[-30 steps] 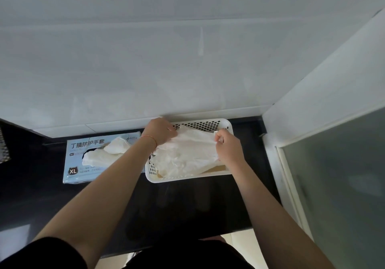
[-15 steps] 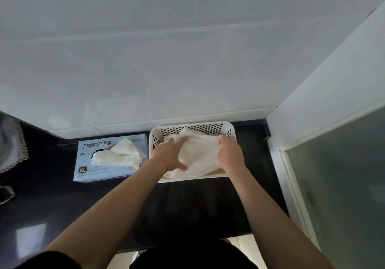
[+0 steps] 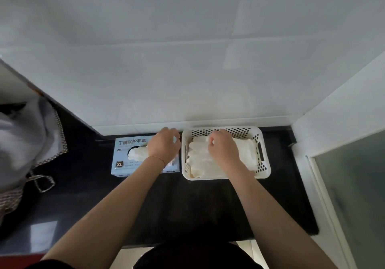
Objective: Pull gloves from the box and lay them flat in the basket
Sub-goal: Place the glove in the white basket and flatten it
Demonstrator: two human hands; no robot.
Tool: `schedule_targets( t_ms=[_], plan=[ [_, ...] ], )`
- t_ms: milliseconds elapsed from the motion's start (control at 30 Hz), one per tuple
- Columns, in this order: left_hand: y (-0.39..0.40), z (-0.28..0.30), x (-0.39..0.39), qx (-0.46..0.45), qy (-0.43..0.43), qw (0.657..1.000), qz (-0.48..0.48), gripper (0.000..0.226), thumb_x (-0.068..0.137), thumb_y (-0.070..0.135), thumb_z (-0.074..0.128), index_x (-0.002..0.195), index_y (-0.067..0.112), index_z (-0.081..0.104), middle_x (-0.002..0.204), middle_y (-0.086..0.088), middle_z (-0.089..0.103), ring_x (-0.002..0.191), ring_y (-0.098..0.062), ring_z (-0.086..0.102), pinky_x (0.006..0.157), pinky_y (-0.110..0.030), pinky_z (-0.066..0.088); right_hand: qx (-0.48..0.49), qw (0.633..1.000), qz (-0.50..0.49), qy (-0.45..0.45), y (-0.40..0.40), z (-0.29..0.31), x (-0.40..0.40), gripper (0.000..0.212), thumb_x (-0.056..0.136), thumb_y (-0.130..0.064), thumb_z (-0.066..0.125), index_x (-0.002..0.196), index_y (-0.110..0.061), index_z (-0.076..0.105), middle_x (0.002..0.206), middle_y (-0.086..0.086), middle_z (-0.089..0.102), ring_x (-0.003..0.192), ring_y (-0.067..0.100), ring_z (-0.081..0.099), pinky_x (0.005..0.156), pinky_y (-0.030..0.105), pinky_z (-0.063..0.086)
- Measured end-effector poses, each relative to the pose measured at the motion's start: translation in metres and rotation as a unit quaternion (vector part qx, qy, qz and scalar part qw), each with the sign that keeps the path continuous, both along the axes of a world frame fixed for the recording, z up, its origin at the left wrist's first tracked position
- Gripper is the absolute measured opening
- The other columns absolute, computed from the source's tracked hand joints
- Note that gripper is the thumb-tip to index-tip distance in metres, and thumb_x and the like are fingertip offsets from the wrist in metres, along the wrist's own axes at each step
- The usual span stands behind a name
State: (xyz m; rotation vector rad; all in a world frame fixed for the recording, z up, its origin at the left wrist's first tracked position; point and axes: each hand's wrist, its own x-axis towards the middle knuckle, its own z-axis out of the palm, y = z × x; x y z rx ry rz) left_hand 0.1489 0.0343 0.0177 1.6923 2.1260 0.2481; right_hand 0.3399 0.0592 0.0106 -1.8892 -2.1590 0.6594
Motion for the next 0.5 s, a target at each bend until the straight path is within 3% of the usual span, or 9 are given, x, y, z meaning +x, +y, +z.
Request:
schedule_targets(
  t_ms=[133, 233, 333, 500],
  plan=[
    [-0.022, -0.01, -0.061, -0.062, 0.058, 0.995, 0.044, 0.047, 0.087, 0.039, 0.063, 0.131, 0.025, 0.053, 0.128, -0.006, 0.051, 0.122, -0.029, 0.043, 0.098, -0.04, 0.037, -0.052, 0.997, 0.048, 0.041, -0.01, -0.004, -0.063, 0.011, 0.087, -0.006, 0.054, 0.082, -0.013, 0.059, 0.089, 0.0, 0.057, 0.082, 0.018, 0.055, 0.069, 0.031, 0.048],
    [-0.029, -0.021, -0.088, -0.066, 0.018, 0.995, 0.07, 0.026, 0.088, 0.034, 0.06, 0.112, 0.027, 0.068, 0.112, -0.004, 0.059, 0.113, -0.027, 0.05, 0.093, -0.039, 0.043, -0.086, 0.993, 0.081, 0.03, -0.018, -0.01, -0.094, 0.012, 0.084, -0.005, 0.053, 0.085, -0.013, 0.061, 0.09, 0.002, 0.06, 0.082, 0.021, 0.057, 0.066, 0.033, 0.049],
    [-0.031, -0.022, -0.1, -0.034, -0.025, 0.996, 0.079, 0.018, 0.09, 0.029, 0.057, 0.091, 0.022, 0.074, 0.091, 0.0, 0.065, 0.095, -0.024, 0.06, 0.079, -0.038, 0.052, -0.069, 0.995, 0.07, 0.003, -0.022, -0.015, -0.107, 0.014, 0.083, -0.004, 0.052, 0.08, -0.016, 0.058, 0.087, 0.003, 0.06, 0.084, 0.022, 0.056, 0.065, 0.031, 0.045],
    [-0.026, -0.01, -0.109, 0.084, -0.091, 0.989, 0.075, 0.016, 0.093, 0.024, 0.059, 0.092, 0.017, 0.074, 0.092, 0.002, 0.069, 0.095, -0.021, 0.058, 0.082, -0.035, 0.049, -0.037, 0.997, 0.034, 0.055, -0.021, -0.01, -0.118, 0.012, 0.088, -0.011, 0.052, 0.085, -0.011, 0.064, 0.087, 0.003, 0.061, 0.083, 0.02, 0.055, 0.069, 0.032, 0.045]
  ],
)
